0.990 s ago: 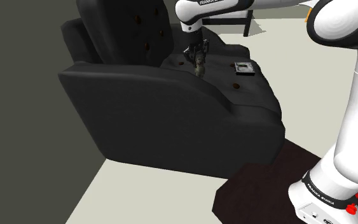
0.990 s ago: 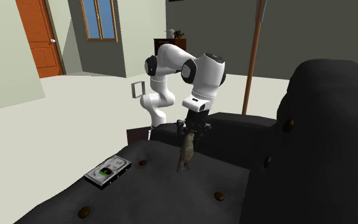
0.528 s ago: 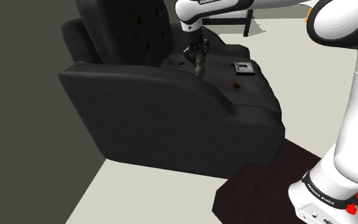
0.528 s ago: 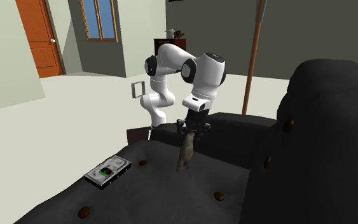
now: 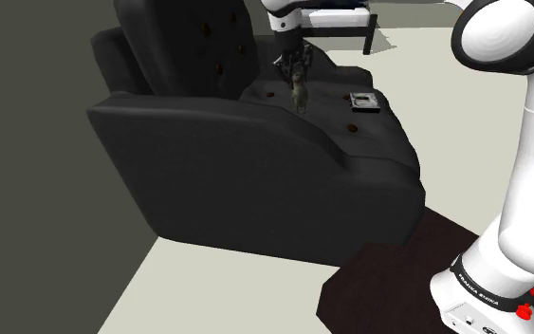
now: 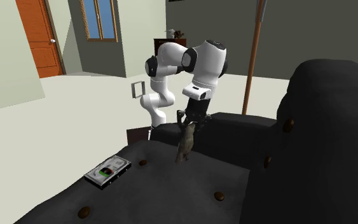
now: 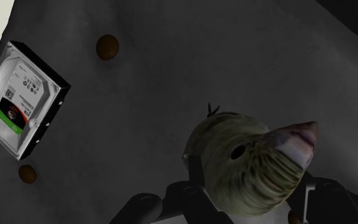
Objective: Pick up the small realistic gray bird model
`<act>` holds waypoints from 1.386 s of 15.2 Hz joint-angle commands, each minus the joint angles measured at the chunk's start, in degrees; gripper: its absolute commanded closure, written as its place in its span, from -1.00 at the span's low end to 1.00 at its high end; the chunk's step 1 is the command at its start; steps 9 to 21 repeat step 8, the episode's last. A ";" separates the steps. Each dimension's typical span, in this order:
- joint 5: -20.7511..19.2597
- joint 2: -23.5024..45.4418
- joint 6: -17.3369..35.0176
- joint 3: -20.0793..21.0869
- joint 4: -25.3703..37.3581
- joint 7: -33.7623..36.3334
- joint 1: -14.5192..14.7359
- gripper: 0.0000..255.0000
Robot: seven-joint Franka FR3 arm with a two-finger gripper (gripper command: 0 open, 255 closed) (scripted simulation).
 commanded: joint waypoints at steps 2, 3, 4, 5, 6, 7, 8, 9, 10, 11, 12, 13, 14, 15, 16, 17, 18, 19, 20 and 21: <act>-0.09 0.61 -2.70 -0.02 3.35 -0.52 0.19 1.00; -0.13 0.93 -3.63 -0.03 4.62 -0.69 0.27 1.00; -0.19 1.29 -4.59 -0.04 5.95 -0.87 0.35 1.00; -0.24 1.68 -5.56 -0.05 7.33 -1.06 0.44 1.00; -0.31 2.11 -6.56 -0.07 8.78 -1.25 0.54 1.00; -0.32 2.18 -6.72 -0.07 9.01 -1.28 0.55 1.00; -0.32 2.18 -6.71 -0.07 9.00 -1.28 0.55 1.00; -0.32 2.18 -6.71 -0.07 9.00 -1.28 0.55 1.00; -0.32 2.18 -6.71 -0.07 9.00 -1.28 0.55 1.00; -0.32 2.18 -6.71 -0.07 9.00 -1.28 0.55 1.00; -0.32 2.18 -6.71 -0.07 9.00 -1.28 0.55 1.00; -0.32 2.18 -6.71 -0.07 9.00 -1.28 0.55 1.00; -0.32 2.18 -6.71 -0.07 9.00 -1.28 0.55 1.00; -0.32 2.18 -6.71 -0.07 9.00 -1.28 0.55 1.00; -0.32 2.18 -6.71 -0.07 9.00 -1.28 0.55 1.00; -0.32 2.18 -6.71 -0.07 9.00 -1.28 0.55 1.00; -0.32 2.18 -6.71 -0.07 9.00 -1.28 0.55 1.00; -0.32 2.18 -6.71 -0.07 9.00 -1.28 0.55 1.00; -0.32 2.18 -6.71 -0.07 9.00 -1.28 0.55 1.00; -0.32 2.18 -6.71 -0.07 9.00 -1.28 0.55 1.00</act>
